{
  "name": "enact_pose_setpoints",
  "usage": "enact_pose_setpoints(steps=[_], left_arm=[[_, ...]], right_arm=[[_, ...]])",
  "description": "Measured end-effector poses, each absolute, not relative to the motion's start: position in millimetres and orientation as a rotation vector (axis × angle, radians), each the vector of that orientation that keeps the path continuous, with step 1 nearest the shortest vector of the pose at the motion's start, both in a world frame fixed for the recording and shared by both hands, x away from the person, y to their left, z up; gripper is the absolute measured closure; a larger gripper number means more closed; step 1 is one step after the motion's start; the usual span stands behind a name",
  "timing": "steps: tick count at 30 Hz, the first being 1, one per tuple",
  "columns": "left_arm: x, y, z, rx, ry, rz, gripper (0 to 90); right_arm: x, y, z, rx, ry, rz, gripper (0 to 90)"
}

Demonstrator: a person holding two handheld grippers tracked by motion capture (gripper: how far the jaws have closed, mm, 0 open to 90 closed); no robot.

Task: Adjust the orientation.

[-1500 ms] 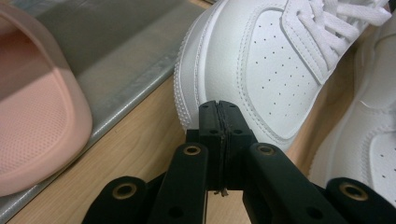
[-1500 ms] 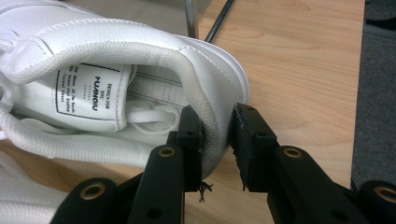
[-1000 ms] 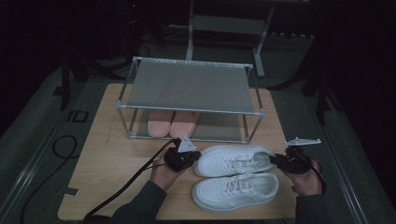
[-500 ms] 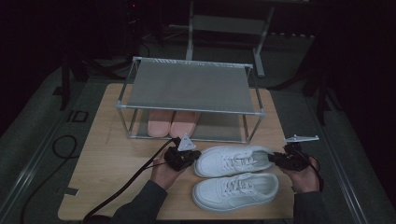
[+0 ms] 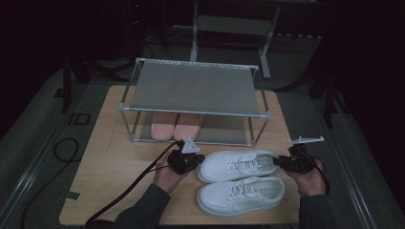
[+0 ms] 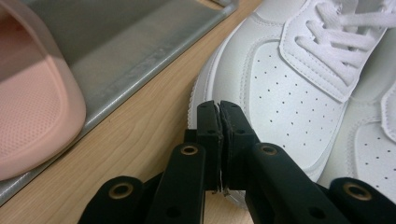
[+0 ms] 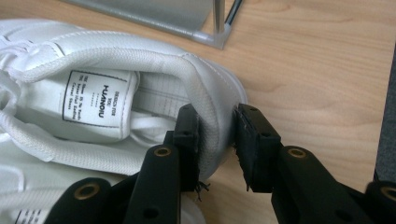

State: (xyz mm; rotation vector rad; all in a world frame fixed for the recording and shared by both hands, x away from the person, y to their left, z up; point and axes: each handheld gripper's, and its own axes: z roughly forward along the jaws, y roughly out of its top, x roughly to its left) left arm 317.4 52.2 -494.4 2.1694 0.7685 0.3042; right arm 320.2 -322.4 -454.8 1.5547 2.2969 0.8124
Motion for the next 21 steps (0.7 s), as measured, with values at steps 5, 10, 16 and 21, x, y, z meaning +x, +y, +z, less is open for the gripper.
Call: enact_pose_setpoints(steps=[5,10,16,21], left_arm=[[320,53,-497,2.179,0.778,0.306,87.9],[317,52,-495,2.156,0.766,0.311,87.6],[309,53,-488,2.120,0.742,0.294,88.2],[301,55,-482,2.096,0.725,0.275,88.9]], right_arm=[[323,-320,-456,1.525,2.270,0.842,68.0],[321,-319,-457,1.496,2.235,0.913,59.3],[305,-329,-454,1.467,2.177,0.912,58.7],[289,-343,-461,1.466,2.161,0.902,60.5]])
